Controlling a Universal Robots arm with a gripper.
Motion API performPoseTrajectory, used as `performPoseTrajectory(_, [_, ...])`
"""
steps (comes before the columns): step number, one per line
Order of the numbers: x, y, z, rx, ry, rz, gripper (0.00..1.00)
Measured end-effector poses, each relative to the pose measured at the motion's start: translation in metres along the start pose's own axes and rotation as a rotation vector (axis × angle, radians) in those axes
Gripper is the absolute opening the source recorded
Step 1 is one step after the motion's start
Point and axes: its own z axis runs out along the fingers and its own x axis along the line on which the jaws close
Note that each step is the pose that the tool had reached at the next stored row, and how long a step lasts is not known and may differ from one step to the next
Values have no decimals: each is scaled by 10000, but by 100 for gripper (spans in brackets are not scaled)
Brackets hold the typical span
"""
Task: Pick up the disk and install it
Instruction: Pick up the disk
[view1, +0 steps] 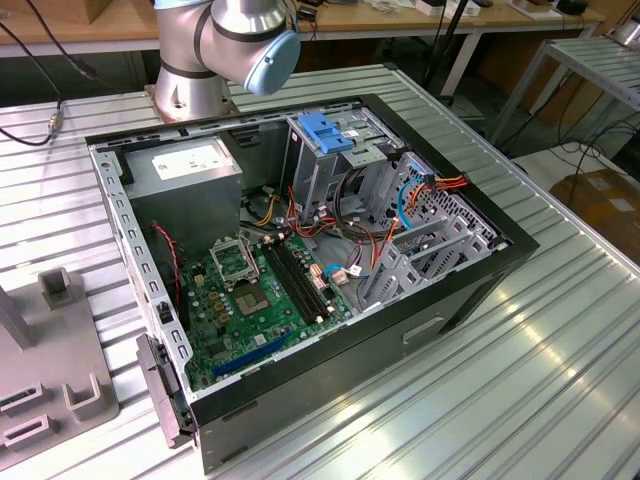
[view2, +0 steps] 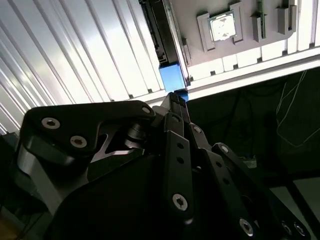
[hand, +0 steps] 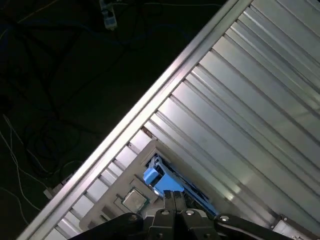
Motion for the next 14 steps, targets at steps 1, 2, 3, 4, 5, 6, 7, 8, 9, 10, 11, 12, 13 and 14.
performPoseTrajectory(1, [0, 0, 1, -2, 6, -146, 10])
performPoseTrajectory(2, [0, 0, 1, -3, 9, -238, 10])
performPoseTrajectory(3, [0, 0, 2, -6, 15, -367, 10])
performPoseTrajectory(4, [0, 0, 2, -8, 21, -506, 10])
performPoseTrajectory(5, [0, 0, 3, -11, 27, -677, 10])
performPoseTrajectory(6, [0, 0, 3, -12, 32, -814, 10])
performPoseTrajectory(7, [0, 0, 3, -15, 38, -962, 10])
performPoseTrajectory(8, [0, 0, 4, -16, 43, -1134, 10])
performPoseTrajectory(9, [0, -1, 6, -19, 54, -1485, 10])
performPoseTrajectory(10, [0, -1, 7, -20, 62, -1709, 10])
performPoseTrajectory(11, [0, -1, 7, -20, 66, -1853, 10])
performPoseTrajectory(12, [0, -1, 8, -21, 72, -2040, 10])
performPoseTrajectory(13, [0, -1, 8, -21, 76, -2177, 10])
performPoseTrajectory(14, [0, -1, 8, -23, 80, -2311, 10])
